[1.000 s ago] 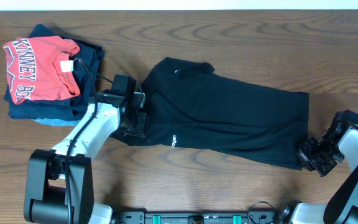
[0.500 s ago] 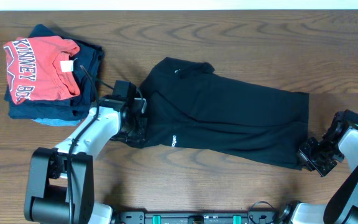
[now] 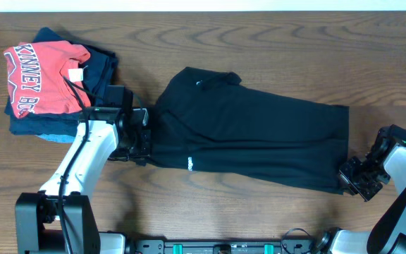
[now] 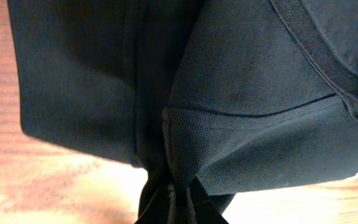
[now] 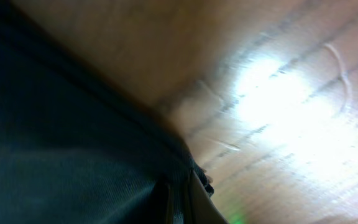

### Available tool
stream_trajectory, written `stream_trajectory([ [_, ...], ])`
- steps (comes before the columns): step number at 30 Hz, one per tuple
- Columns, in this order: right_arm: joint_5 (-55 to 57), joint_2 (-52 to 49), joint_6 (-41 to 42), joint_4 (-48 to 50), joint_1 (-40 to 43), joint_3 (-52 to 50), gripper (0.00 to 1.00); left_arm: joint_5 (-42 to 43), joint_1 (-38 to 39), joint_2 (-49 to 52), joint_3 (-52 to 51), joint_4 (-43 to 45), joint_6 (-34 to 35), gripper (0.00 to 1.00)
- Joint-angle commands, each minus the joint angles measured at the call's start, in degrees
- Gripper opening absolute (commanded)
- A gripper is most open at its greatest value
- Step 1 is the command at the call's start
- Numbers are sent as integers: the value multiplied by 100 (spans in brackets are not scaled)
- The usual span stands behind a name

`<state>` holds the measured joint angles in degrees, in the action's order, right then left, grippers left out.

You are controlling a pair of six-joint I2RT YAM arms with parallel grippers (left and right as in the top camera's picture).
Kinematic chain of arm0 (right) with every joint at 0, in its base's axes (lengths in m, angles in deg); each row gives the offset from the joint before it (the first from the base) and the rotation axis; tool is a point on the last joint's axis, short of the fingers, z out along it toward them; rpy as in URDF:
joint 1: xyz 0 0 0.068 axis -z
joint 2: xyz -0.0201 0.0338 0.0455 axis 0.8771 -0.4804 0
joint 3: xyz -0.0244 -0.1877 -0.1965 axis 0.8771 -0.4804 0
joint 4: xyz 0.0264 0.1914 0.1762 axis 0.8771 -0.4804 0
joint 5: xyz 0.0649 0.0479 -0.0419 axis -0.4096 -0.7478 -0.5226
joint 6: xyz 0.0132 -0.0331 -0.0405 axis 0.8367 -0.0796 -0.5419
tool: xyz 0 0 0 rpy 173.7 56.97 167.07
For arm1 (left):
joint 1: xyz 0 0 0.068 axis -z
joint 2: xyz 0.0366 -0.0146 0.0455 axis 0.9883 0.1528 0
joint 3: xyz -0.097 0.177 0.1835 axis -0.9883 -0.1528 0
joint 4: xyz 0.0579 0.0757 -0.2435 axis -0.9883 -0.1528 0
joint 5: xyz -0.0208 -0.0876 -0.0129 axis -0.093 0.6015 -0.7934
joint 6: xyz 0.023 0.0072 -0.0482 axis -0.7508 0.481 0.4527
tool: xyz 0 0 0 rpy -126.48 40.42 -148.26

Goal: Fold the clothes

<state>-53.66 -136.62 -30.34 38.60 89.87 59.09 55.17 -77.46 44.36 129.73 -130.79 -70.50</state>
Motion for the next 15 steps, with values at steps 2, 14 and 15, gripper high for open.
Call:
stream_trajectory([
  [2,444,4,105,-35,2,20,3,-361,-46,0,87,-175,157,6],
  [14,400,11,103,-181,52,131,17,-361,-46,0,68,-330,221,49],
  [15,350,15,101,-245,63,195,18,-326,-46,0,68,-245,221,48],
])
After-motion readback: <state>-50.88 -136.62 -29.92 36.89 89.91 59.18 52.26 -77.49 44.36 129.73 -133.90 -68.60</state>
